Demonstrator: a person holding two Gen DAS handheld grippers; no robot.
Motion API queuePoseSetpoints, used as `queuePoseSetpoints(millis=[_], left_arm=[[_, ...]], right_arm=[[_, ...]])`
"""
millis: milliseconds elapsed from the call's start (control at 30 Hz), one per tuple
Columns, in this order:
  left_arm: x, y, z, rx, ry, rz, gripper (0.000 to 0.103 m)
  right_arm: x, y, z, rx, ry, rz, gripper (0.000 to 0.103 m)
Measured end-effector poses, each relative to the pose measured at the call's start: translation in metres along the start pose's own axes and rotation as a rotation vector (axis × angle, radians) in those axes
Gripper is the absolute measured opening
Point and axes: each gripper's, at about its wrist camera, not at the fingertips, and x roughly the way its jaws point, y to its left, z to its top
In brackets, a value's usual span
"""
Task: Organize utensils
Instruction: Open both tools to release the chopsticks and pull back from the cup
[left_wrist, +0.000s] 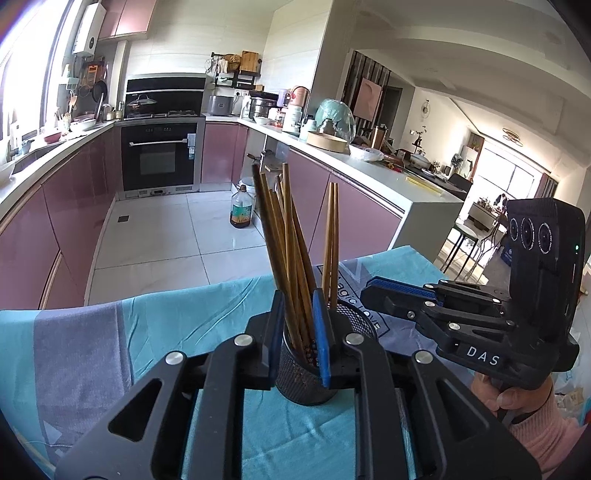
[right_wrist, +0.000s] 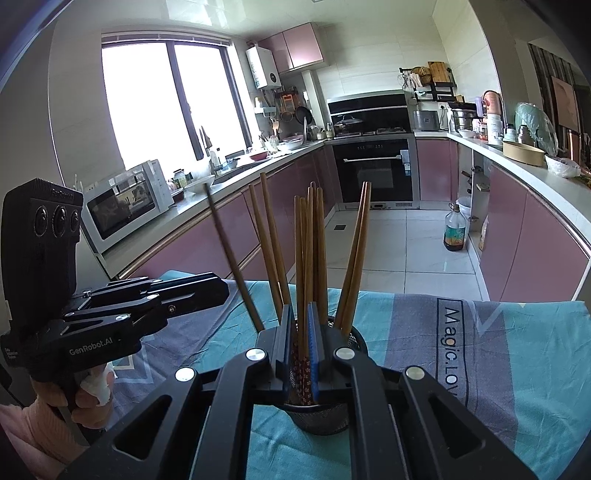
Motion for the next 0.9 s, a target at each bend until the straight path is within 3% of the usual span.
queuePoseSetpoints(millis=[167,267,367,433,567,600,700,767,900], left_arm=[[0.004,0.000,-0.005,0.001,-0.008,0.008,0.029],[0.001,0.001,-0.011,-0.001,-0.016,0.022,0.040],[-0.002,0.003,-0.018,-0.004,-0.032,0.050,0.054],[-0.007,0.004,-0.022,-0.006,-0.051,0.084,0.064],[-0.017,0.005,-0.034,0.005,-0.094,0.172,0.087],[-0.020,0.006,-0.037,0.008,-0.107,0.195,0.097],[-0.029,0.008,-0.046,0.006,-0.138,0.237,0.098],[-0.034,0.009,-0.051,0.009,-0.154,0.264,0.098],[-0.047,0.013,-0.069,-0.008,-0.191,0.295,0.098]], right_arm=[[0.001,0.000,-0.004,0.010,0.003,0.003,0.013],[0.000,0.002,-0.007,0.007,0.001,-0.003,0.019],[-0.002,0.006,-0.012,-0.002,-0.012,-0.019,0.033],[-0.006,0.009,-0.016,-0.013,-0.028,-0.043,0.053],[-0.012,0.016,-0.025,-0.037,-0.061,-0.087,0.068],[-0.014,0.018,-0.028,-0.038,-0.071,-0.096,0.080],[-0.020,0.026,-0.037,-0.062,-0.120,-0.122,0.087],[-0.024,0.031,-0.043,-0.076,-0.150,-0.141,0.097],[-0.031,0.043,-0.052,-0.083,-0.221,-0.175,0.097]])
